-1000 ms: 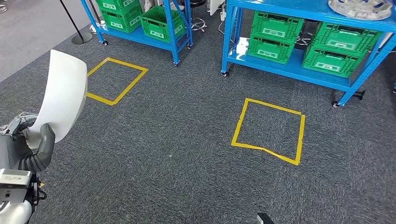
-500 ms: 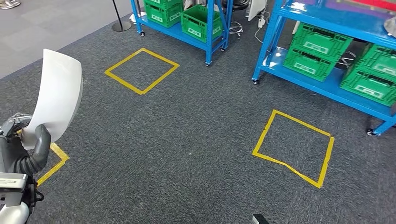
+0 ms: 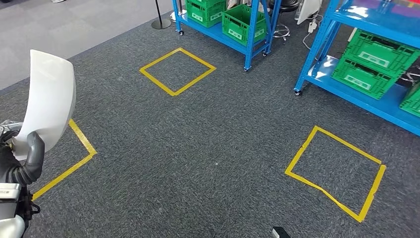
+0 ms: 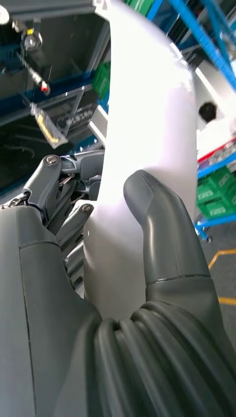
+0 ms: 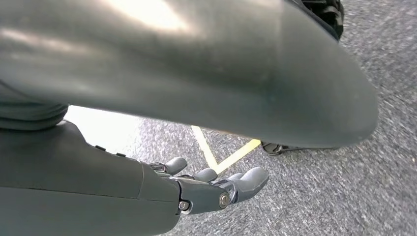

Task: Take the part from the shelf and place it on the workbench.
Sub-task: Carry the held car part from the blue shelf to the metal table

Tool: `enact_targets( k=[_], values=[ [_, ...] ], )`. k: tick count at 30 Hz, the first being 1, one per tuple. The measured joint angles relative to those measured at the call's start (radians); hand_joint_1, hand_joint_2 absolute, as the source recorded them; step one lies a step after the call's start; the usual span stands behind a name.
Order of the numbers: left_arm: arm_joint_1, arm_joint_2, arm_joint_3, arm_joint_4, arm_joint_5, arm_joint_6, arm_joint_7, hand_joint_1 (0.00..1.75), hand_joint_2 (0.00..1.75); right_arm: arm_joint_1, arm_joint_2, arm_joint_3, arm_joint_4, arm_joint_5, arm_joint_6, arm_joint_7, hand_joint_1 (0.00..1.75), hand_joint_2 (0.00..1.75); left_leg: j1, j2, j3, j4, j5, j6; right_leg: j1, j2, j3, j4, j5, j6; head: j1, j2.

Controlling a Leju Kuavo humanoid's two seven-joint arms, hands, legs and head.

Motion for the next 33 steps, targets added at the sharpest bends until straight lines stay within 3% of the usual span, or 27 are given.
enact_targets(
  k=[1, 2, 4, 6, 7, 9, 11, 13, 15, 16, 17, 20, 22, 24, 25, 27, 28, 30, 31, 32, 33],
  values=[
    [0.005, 0.0, 0.0, 0.001, 0.0, 0.0, 0.0, 1.75, 1.75, 0.0, 0.0, 0.0, 0.0, 0.0, 0.0, 0.0, 0.0, 0.0, 0.002, 0.003, -0.002, 0.004, 0.008, -0.001, 0.001, -0.012, 0.0, 0.0, -0.001, 0.0, 0.0, 0.0],
    [0.007, 0.001, 0.001, 0.001, 0.0, 0.0, 0.0, 1.75, 1.75, 0.0, 0.0, 0.0, 0.0, 0.0, 0.0, 0.0, 0.0, 0.0, 0.003, 0.009, 0.016, -0.032, 0.033, -0.002, 0.001, -0.025, 0.002, 0.001, -0.003, 0.002, 0.0, 0.0],
    [0.009, 0.001, 0.004, 0.001, 0.0, 0.0, 0.0, 1.75, 1.75, 0.0, 0.0, 0.0, 0.0, 0.0, 0.0, 0.0, 0.0, 0.0, 0.003, 0.046, 0.089, -0.167, 0.094, 0.001, 0.003, -0.047, 0.006, 0.003, -0.009, 0.009, 0.0, 0.0],
    [0.01, 0.002, 0.007, 0.001, 0.0, 0.0, -0.001, 1.75, 1.75, 0.0, -0.001, 0.0, 0.0, 0.0, 0.0, -0.001, 0.0, 0.0, 0.0, 0.079, 0.134, -0.251, 0.122, 0.011, 0.007, -0.064, 0.013, 0.005, -0.016, 0.02, 0.001, 0.0],
    [0.01, 0.002, 0.008, 0.001, 0.0, 0.001, -0.001, 1.75, 1.75, -0.001, -0.001, 0.0, 0.0, 0.0, 0.0, -0.001, 0.0, 0.0, -0.002, 0.081, 0.137, -0.257, 0.122, 0.019, 0.008, -0.072, 0.017, 0.005, -0.019, 0.026, 0.002, 0.0],
    [0.011, 0.004, 0.011, 0.0, 0.0, 0.001, -0.002, 1.75, 1.75, -0.004, -0.001, 0.0, 0.0, 0.0, 0.0, -0.001, 0.0, 0.0, -0.004, 0.057, 0.136, -0.261, 0.126, 0.032, 0.005, -0.085, 0.023, 0.005, -0.024, 0.04, 0.002, 0.0],
    [0.01, 0.004, 0.014, -0.003, 0.0, 0.002, -0.002, 1.75, 1.75, -0.007, 0.0, 0.0, 0.0, -0.002, -0.001, 0.001, 0.0, 0.0, -0.001, 0.035, 0.138, -0.266, 0.13, 0.046, -0.001, -0.045, 0.011, 0.04, -0.049, 0.052, 0.004, 0.0],
    [0.011, 0.003, 0.014, -0.004, -0.003, 0.003, -0.003, 1.75, 1.75, -0.007, 0.001, 0.0, 0.0, -0.005, -0.003, 0.008, 0.0, 0.0, 0.0, 0.014, 0.137, -0.268, 0.133, 0.056, -0.002, 0.013, -0.042, 0.151, -0.107, 0.056, 0.007, 0.0],
    [0.018, 0.0, 0.014, -0.002, -0.006, -0.002, -0.004, 1.75, 1.75, -0.004, 0.001, -0.001, 0.0, -0.01, -0.006, 0.017, 0.0, 0.0, -0.003, -0.012, 0.134, -0.265, 0.133, 0.06, -0.001, 0.03, -0.108, 0.271, -0.147, 0.054, 0.009, 0.0],
    [0.022, -0.001, 0.014, -0.001, -0.007, -0.005, -0.004, 1.75, 1.75, -0.003, 0.001, -0.002, 0.0, -0.012, -0.007, 0.019, 0.0, 0.0, -0.003, -0.026, 0.132, -0.264, 0.133, 0.061, -0.001, 0.032, -0.122, 0.289, -0.141, 0.051, 0.009, 0.0],
    [0.025, -0.002, 0.013, 0.001, -0.008, -0.008, -0.004, 1.75, 1.75, -0.002, 0.001, -0.002, 0.0, -0.013, -0.007, 0.021, 0.0, 0.0, -0.004, -0.041, 0.131, -0.262, 0.133, 0.06, -0.001, 0.034, -0.117, 0.265, -0.115, 0.048, 0.009, 0.0],
    [0.027, -0.004, 0.013, 0.003, -0.015, -0.015, -0.002, 1.75, 1.75, -0.003, 0.001, -0.003, 0.0, -0.013, -0.007, 0.019, 0.0, 0.0, -0.004, -0.078, 0.129, -0.257, 0.134, 0.052, 0.0, 0.071, -0.035, 0.072, -0.019, 0.038, 0.009, 0.0],
    [0.027, -0.006, 0.013, 0.006, -0.02, -0.02, 0.0, 1.75, 1.75, -0.004, 0.002, -0.003, 0.0, -0.012, -0.005, 0.019, 0.0, 0.0, -0.003, -0.096, 0.126, -0.258, 0.136, 0.039, 0.003, 0.085, -0.013, 0.018, -0.006, 0.031, 0.009, 0.0],
    [0.027, -0.007, 0.014, 0.01, -0.022, -0.023, 0.002, 1.75, 1.75, -0.005, 0.003, -0.003, 0.0, -0.01, -0.004, 0.019, 0.0, 0.0, -0.002, -0.111, 0.122, -0.264, 0.141, 0.025, 0.006, 0.068, -0.01, 0.013, -0.002, 0.02, 0.01, 0.0],
    [0.028, -0.006, 0.015, 0.012, -0.022, -0.023, 0.001, 1.75, 1.75, -0.005, 0.004, -0.003, 0.0, -0.008, -0.005, 0.019, 0.0, 0.0, -0.003, -0.104, 0.118, -0.261, 0.139, 0.02, 0.005, 0.058, -0.007, 0.009, 0.002, 0.013, 0.009, 0.0],
    [0.028, -0.005, 0.016, 0.014, -0.022, -0.023, 0.002, 1.75, 1.75, -0.005, 0.005, -0.003, 0.0, -0.004, -0.005, 0.018, 0.0, 0.0, -0.005, -0.059, 0.09, -0.207, 0.106, 0.012, 0.002, 0.037, -0.002, -0.001, 0.008, 0.001, 0.005, 0.0],
    [0.029, -0.004, 0.017, 0.015, -0.022, -0.023, 0.002, 1.75, 1.75, -0.003, 0.006, -0.003, 0.0, -0.003, -0.005, 0.018, 0.0, 0.0, -0.005, -0.03, 0.064, -0.151, 0.077, 0.009, 0.003, 0.027, -0.001, -0.003, 0.008, -0.003, 0.002, 0.0],
    [0.034, -0.005, 0.018, 0.018, -0.023, -0.023, 0.002, 1.75, 1.75, 0.001, 0.005, -0.003, 0.0, -0.001, -0.005, 0.018, 0.0, 0.0, -0.002, -0.005, 0.007, -0.031, 0.026, 0.004, 0.005, 0.005, -0.002, -0.003, 0.006, -0.008, 0.0, 0.0],
    [0.039, -0.005, 0.018, 0.019, -0.025, -0.023, 0.003, 1.75, 1.75, 0.002, 0.005, -0.003, 0.0, 0.001, -0.004, 0.018, 0.0, 0.0, -0.001, -0.001, -0.006, -0.004, 0.022, 0.003, 0.006, -0.006, -0.001, -0.002, 0.004, -0.009, 0.0, 0.0],
    [0.042, -0.005, 0.018, 0.019, -0.027, -0.023, 0.003, 1.75, 1.75, 0.003, 0.005, -0.003, 0.0, 0.003, -0.004, 0.018, 0.0, 0.0, -0.001, 0.003, 0.001, -0.015, 0.038, 0.003, 0.006, -0.018, -0.001, -0.002, 0.003, -0.008, 0.0, 0.0],
    [0.045, -0.005, 0.019, 0.019, -0.03, -0.023, 0.003, 1.75, 1.75, 0.003, 0.006, -0.003, 0.0, 0.005, -0.002, 0.017, 0.0, 0.0, 0.0, 0.01, 0.025, -0.061, 0.066, 0.003, 0.006, -0.029, 0.0, -0.001, 0.001, -0.007, 0.0, 0.0]
  ],
)
